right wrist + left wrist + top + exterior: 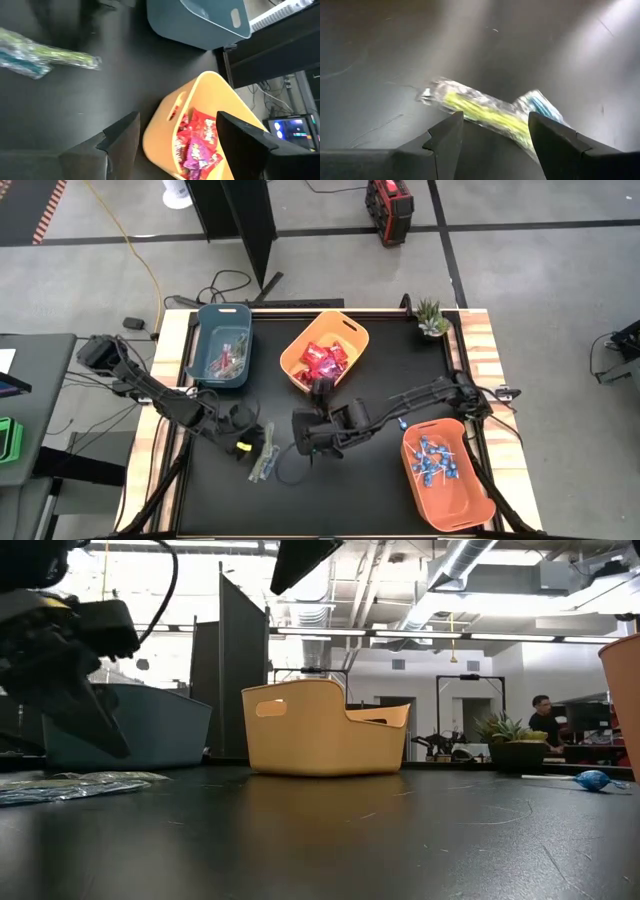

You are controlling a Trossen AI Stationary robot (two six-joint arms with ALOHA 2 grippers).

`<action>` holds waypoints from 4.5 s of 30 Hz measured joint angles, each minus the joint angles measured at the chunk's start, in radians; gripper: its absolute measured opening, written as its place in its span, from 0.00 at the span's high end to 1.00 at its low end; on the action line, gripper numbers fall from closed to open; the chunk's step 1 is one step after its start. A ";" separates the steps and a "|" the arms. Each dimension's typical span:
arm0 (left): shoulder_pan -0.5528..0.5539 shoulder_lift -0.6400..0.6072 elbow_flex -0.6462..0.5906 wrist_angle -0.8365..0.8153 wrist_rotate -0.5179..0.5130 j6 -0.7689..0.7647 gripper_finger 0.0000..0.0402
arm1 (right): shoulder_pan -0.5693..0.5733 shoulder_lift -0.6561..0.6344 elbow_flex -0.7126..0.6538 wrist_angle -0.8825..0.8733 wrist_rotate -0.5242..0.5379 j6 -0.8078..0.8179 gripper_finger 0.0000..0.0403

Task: Sort candy
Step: Put the green gummy into the blue bin

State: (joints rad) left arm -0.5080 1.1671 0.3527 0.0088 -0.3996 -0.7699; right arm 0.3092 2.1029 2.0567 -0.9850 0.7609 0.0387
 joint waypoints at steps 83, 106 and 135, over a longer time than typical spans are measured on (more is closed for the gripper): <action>0.041 -0.452 0.444 -0.051 0.575 1.186 1.00 | 0.081 -0.017 -0.102 -0.055 0.449 0.130 0.32; 0.468 -0.459 0.444 -0.818 -0.766 0.358 0.97 | 0.085 -0.017 -0.102 -0.054 0.448 0.130 0.32; 0.237 -0.118 0.288 -0.678 0.253 0.129 0.46 | 0.074 -0.017 -0.103 -0.358 0.469 0.378 0.32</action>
State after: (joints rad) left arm -0.2708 1.0490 0.6411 -0.6688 -0.1467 -0.6411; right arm 0.3829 2.0861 1.9541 -1.3426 1.2296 0.4164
